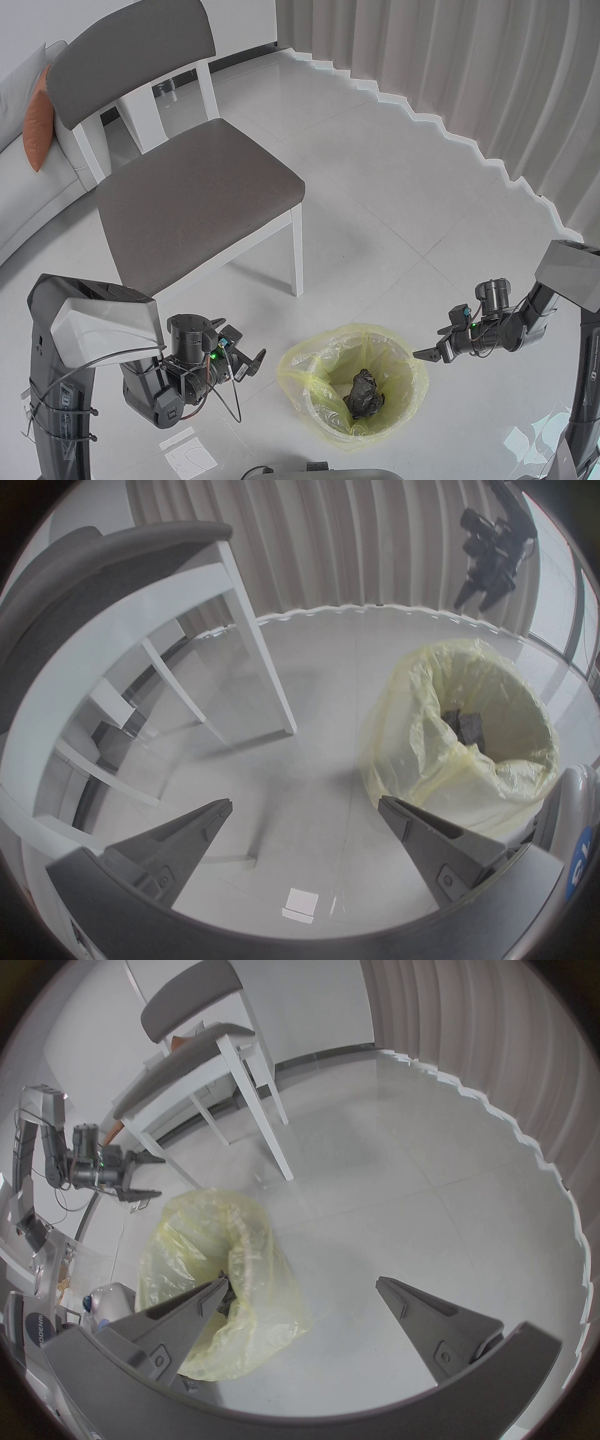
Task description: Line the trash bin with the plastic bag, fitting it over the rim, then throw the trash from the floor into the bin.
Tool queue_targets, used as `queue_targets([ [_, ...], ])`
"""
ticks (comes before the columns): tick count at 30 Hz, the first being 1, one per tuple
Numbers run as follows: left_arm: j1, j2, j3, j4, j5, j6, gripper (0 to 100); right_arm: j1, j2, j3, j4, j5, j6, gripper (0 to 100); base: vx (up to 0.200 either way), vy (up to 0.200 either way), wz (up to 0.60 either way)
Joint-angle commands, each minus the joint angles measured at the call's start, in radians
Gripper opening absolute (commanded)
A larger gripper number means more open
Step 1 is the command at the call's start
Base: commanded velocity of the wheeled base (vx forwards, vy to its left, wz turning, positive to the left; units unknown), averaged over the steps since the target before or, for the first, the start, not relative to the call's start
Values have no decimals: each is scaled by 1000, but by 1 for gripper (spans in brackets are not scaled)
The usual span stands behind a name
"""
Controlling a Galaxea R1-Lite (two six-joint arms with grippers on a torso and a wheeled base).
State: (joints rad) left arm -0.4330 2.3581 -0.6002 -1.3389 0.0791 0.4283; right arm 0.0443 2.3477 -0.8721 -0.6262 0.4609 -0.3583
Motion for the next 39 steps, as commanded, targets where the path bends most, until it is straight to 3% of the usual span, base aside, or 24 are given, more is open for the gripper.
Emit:
queue_targets([
  [1, -6, -19, 10, -5, 1, 0, 100, 5, 65, -70, 31, -1, -4, 100, 0, 0, 0],
  [12, -43, 1, 7, -22, -1, -2, 100, 28, 159, -243, 143, -1, -4, 100, 0, 0, 0],
  [17, -73, 84, -53, -17, -1, -3, 100, 11, 108, -199, 140, -1, -13, 100, 0, 0, 0],
  [23, -98, 208, -178, 6, -13, -3, 100, -70, -51, -79, 134, 1, -65, 100, 0, 0, 0],
  [26, -104, 236, -234, 66, -18, 0, 100, -113, -134, -38, 135, 4, -76, 100, 0, 0, 0],
  [34, -141, 224, -435, 380, -9, 6, 100, -182, -303, 51, 137, 5, -85, 100, 0, 0, 0],
  [39, -148, 216, -440, 396, -10, 3, 100, -193, -347, 93, 135, 9, -102, 100, 0, 0, 0],
])
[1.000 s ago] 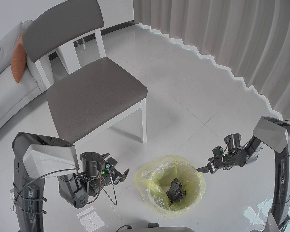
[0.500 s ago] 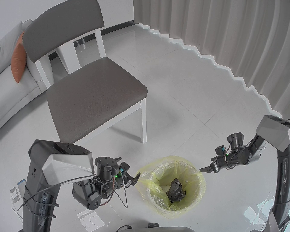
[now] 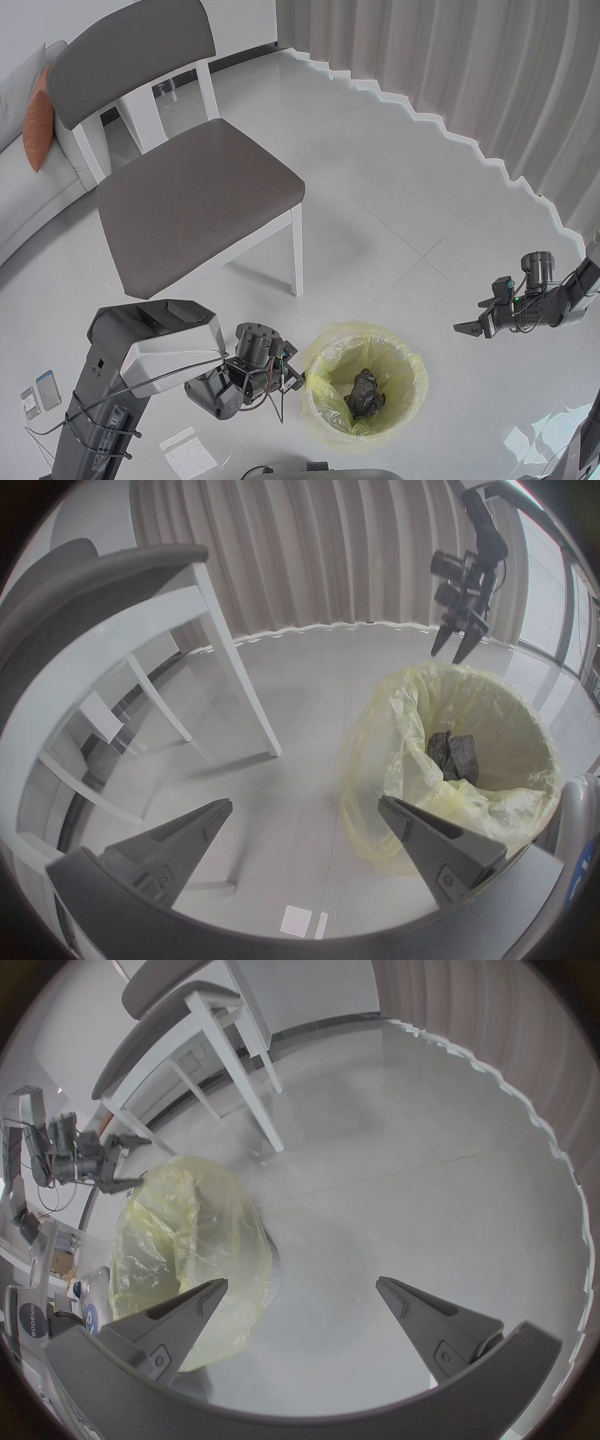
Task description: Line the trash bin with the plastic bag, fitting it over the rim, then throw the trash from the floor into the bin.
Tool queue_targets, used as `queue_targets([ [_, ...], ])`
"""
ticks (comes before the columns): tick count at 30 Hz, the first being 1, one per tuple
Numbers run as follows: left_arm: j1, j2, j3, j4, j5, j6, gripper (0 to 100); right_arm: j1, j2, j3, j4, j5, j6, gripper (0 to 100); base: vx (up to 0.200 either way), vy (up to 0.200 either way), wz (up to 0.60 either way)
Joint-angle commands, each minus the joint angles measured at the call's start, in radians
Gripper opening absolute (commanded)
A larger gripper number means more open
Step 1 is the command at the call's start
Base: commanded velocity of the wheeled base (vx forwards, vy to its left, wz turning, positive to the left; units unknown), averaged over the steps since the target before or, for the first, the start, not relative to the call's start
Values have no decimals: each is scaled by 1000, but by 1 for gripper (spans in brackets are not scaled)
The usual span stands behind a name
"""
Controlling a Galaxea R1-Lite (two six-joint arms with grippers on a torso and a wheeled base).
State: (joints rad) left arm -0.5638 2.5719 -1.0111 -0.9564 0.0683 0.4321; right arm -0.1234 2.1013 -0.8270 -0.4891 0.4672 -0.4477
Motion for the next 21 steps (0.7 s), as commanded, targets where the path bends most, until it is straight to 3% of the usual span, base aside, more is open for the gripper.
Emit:
queue_targets([
  [1, -18, -12, -7, 10, 1, -4, 100, -28, -107, 51, -2, 2, -17, 100, 0, 0, 0],
  [6, -21, -108, 184, -15, -8, -12, 100, -32, -135, 65, -2, 4, -19, 100, 0, 0, 0],
  [11, -34, -137, 344, -209, -7, -55, 100, -32, -185, 103, -3, 4, -19, 100, 0, 0, 0],
  [12, -34, -173, 402, -314, -2, -70, 100, -32, -231, 123, -2, 5, -16, 100, 0, 0, 0],
  [18, -25, -311, 540, -441, 10, -92, 100, -32, -359, 177, 3, 5, -5, 100, 0, 0, 0],
  [21, -25, -388, 595, -539, 57, -161, 100, -21, -458, 229, -3, 2, 35, 100, 0, 0, 0],
])
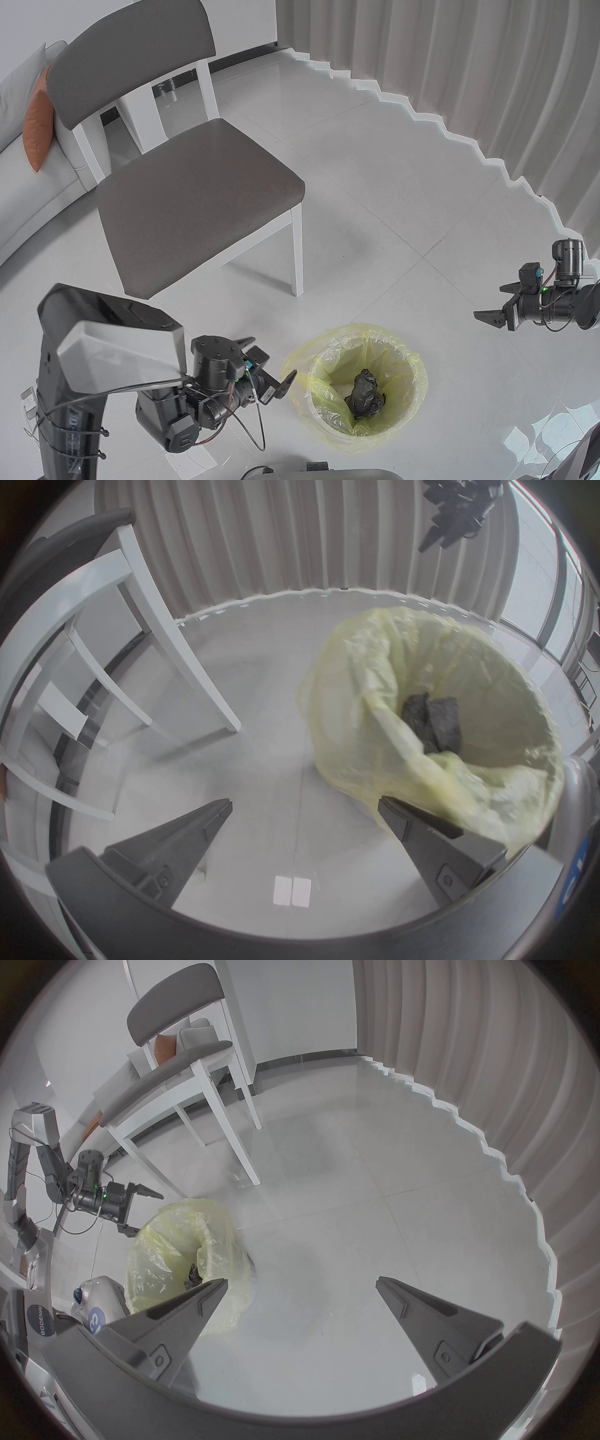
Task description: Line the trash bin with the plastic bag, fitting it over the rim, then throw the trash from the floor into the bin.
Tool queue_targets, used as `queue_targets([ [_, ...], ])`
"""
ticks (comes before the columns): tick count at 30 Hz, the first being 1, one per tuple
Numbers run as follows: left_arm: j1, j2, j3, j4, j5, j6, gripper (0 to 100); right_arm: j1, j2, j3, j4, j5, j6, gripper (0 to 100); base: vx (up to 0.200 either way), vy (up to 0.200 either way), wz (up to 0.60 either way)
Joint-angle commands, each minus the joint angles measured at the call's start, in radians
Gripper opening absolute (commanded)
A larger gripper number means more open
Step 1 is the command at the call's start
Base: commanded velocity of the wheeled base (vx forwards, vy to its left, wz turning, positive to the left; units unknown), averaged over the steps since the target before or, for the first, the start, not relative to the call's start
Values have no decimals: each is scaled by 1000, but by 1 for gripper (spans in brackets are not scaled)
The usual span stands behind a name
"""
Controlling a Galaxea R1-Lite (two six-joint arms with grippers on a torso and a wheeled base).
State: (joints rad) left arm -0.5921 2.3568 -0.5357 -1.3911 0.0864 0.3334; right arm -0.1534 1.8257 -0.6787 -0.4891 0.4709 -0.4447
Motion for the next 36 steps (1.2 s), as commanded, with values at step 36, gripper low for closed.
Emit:
queue_targets([
  [36, 144, -1461, 536, 331, 334, -208, 100, 161, -1783, 390, 699, -12, 483, 100, 0, 0, 0],
])
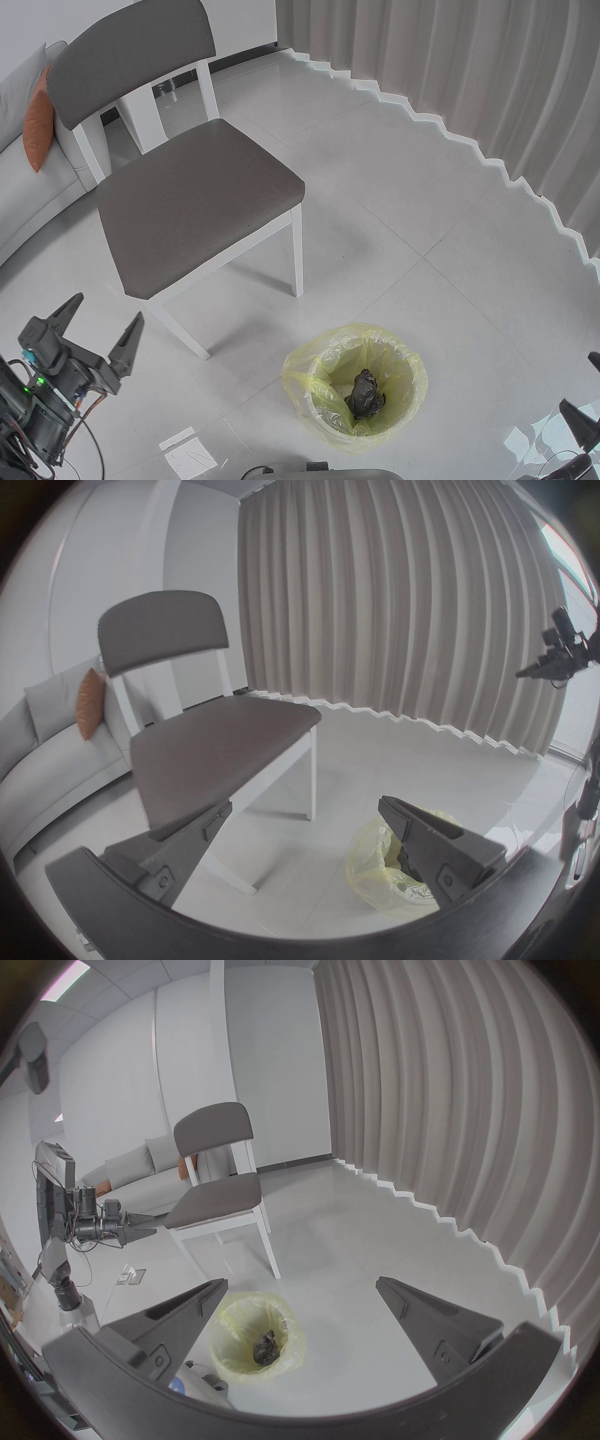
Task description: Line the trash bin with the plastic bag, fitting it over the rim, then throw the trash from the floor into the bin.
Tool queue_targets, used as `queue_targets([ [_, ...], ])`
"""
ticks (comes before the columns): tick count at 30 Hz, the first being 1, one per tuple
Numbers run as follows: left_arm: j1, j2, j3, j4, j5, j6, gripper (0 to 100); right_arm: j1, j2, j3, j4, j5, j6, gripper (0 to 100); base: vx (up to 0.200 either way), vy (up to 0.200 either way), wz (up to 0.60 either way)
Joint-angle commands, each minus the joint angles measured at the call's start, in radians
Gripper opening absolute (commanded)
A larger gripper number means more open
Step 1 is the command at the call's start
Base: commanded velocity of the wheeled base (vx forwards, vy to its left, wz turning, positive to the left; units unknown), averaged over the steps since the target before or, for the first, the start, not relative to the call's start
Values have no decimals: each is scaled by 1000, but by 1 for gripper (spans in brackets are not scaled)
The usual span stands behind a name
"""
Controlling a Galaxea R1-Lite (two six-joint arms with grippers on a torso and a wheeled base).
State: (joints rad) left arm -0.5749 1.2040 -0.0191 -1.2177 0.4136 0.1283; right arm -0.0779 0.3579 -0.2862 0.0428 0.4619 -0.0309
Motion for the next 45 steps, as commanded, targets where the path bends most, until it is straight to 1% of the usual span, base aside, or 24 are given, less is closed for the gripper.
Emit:
queue_targets([
  [1, 139, -336, 19, 179, 5, -4, 100, 95, -324, -1, 183, -3, 78, 100, 0, 0, 0],
  [4, 181, -431, 19, 257, 4, -6, 100, 81, -347, 12, 201, -5, 106, 100, 0, 0, 0],
  [6, 207, -475, 19, 291, -9, -6, 100, 81, -349, 35, 198, -6, 104, 100, 0, 0, 0],
  [10, 276, -592, 19, 388, -30, -4, 100, 81, -349, 124, 123, -81, 95, 100, 0, 0, 0],
  [12, 283, -604, 19, 397, -35, -4, 100, 81, -349, 136, 103, -86, 97, 100, 0, 0, 0],
  [13, 319, -666, 19, 457, -61, -6, 100, 81, -349, 216, -34, -89, 108, 100, 0, 0, 0],
  [14, 323, -673, 19, 464, -64, -6, 100, 81, -349, 226, -50, -89, 108, 100, 0, 0, 0],
  [15, 351, -727, 19, 517, -72, -7, 100, 81, -349, 286, -132, -89, 100, 100, 0, 0, 0],
  [19, 412, -870, 19, 649, -82, -10, 100, 81, -349, 286, -126, -60, 120, 100, 0, 0, 0],
  [21, 412, -870, 19, 649, -82, -10, 100, 81, -349, 286, -126, -60, 120, 100, 0, 0, 0],
  [22, 471, -982, 19, 747, -85, -24, 100, 81, -349, 286, -126, -51, 108, 100, 0, 0, 0],
  [25, 515, -1115, 16, 871, -124, -44, 100, 81, -349, 286, -126, -62, 85, 100, 0, 0, 0],
  [26, 515, -1115, 16, 871, -124, -44, 100, 81, -349, 286, -126, -62, 85, 100, 0, 0, 0],
  [27, 546, -1143, 16, 917, -131, -76, 100, 81, -349, 286, -126, -83, 81, 100, 0, 0, 0],
  [28, 563, -1160, 19, 929, -139, -88, 100, 81, -350, 286, -126, -94, 81, 100, 0, 0, 0],
  [29, 567, -1170, 19, 935, -141, -90, 100, 81, -349, 286, -126, -97, 81, 100, 0, 0, 0],
  [30, 576, -1204, 19, 988, -153, -101, 100, 81, -349, 286, -126, -111, 83, 100, 0, 0, 0],
  [31, 576, -1204, 19, 988, -153, -101, 100, 81, -349, 286, -126, -111, 83, 100, 0, 0, 0],
  [32, 576, -1203, 19, 1070, -150, -107, 100, 81, -349, 286, -126, -111, 89, 100, 0, 0, 0],
  [36, 576, -1203, 19, 1124, -168, -118, 100, 81, -349, 286, -126, -118, 91, 100, 0, 0, 0],
  [38, 576, -1201, 19, 1156, -199, -124, 100, 81, -349, 286, -126, -118, 89, 100, 0, 0, 0],
  [41, 576, -1201, 19, 1159, -254, -153, 100, 81, -349, 286, -126, -120, 89, 100, 0, 0, 0],
  [42, 576, -1201, 16, 1167, -285, -159, 100, 81, -349, 286, -126, -123, 89, 100, 0, 0, 0],
  [45, 576, -1199, 4, 1199, -415, -162, 100, 81, -349, 286, -126, -160, 80, 100, 0, 0, 0],
])
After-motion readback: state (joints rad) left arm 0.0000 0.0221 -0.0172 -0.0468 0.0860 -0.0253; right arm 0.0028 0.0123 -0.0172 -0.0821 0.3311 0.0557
